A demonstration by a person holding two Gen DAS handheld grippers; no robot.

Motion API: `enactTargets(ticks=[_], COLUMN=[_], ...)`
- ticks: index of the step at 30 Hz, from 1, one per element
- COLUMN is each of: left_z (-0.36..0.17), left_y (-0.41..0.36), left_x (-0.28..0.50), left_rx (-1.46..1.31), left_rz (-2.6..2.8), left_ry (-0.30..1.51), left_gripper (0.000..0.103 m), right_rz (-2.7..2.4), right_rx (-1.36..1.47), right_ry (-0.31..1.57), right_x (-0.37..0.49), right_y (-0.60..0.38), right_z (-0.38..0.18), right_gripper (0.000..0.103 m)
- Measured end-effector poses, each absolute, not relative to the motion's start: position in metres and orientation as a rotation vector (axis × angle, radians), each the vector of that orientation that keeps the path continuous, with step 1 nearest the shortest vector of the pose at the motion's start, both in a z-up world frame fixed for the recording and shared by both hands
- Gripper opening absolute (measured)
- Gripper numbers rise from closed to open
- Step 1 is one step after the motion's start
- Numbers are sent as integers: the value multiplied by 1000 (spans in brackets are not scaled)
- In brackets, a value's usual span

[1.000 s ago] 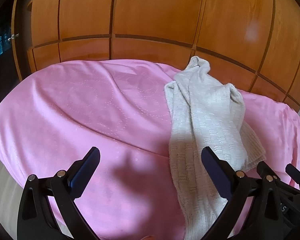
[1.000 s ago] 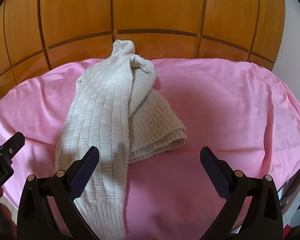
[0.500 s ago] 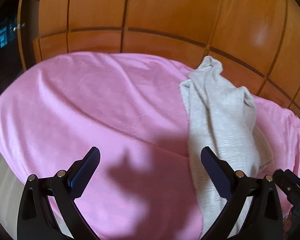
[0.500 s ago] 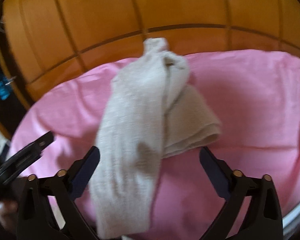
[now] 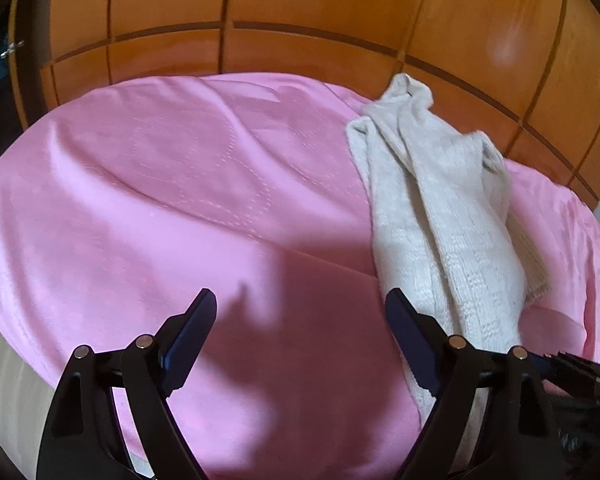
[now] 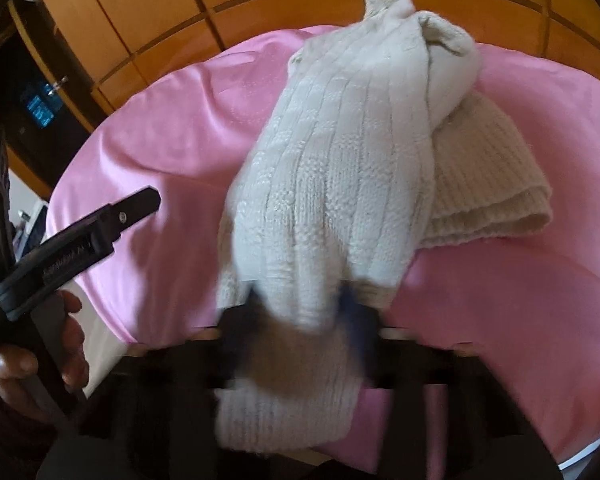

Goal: Fold small clothes
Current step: 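Grasp the cream sweater's bunched sleeve with the right gripper and lift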

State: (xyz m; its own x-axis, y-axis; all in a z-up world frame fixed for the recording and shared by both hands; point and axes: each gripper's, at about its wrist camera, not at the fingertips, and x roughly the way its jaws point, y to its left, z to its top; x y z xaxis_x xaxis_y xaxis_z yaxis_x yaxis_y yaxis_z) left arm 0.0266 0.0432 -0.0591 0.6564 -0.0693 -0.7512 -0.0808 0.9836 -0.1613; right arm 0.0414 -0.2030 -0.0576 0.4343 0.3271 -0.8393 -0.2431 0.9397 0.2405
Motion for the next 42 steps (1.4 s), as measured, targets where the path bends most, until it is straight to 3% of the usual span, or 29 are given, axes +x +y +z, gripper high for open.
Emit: enactTargets(ticks=[12,20,26,28,29,30,31,32,38,39,40,41,42], left_z=[-65,-50,-35,-35,-38,-42,-50,-55,-50,-48,-47,-47,-46], left_y=[15,-5,-62,-86,-94,-101,-106,-108,-75,-67,-62,-57,-48], left_x=[34,35,41,43,46,49,55,58,60,58,58,58,57], left_rx=[-196,-214,-86,1,33,56,76,70,-69,-87,-100,-120,-156], left_rz=[-187,-342,-526,-550,-556,-547,-533,-532,-560,-559,-555,-556,-562], left_ry=[895,879,835,830,830,834,860,896,894,891,890,893,898], left_gripper=[85,85,87,87,83,72,39,25,16,16,15,14,13], right_rz=[358,195,88,187,221,261,302,342,583,598,587,588,598], right_rx=[127,60,32,128,159,181,189,200,295,286,253,225,229], right_ry=[879,967,925,919,907,882,869,872,1019,1041,1058,1076,1077], right_x=[51,50,66,73,75,75,75,78,110,111,113,116,116], right_y=[-281,-304,-328,-334,-334,-333,-330,-325,-282,-271,-261,-251,-248], right_z=[11,-21,-20,-13,-8,-2,2,5,-22,-27,-32,-38,-39], right_gripper=[18,22,21,38,63,68,68,68,71,67,55,28,17])
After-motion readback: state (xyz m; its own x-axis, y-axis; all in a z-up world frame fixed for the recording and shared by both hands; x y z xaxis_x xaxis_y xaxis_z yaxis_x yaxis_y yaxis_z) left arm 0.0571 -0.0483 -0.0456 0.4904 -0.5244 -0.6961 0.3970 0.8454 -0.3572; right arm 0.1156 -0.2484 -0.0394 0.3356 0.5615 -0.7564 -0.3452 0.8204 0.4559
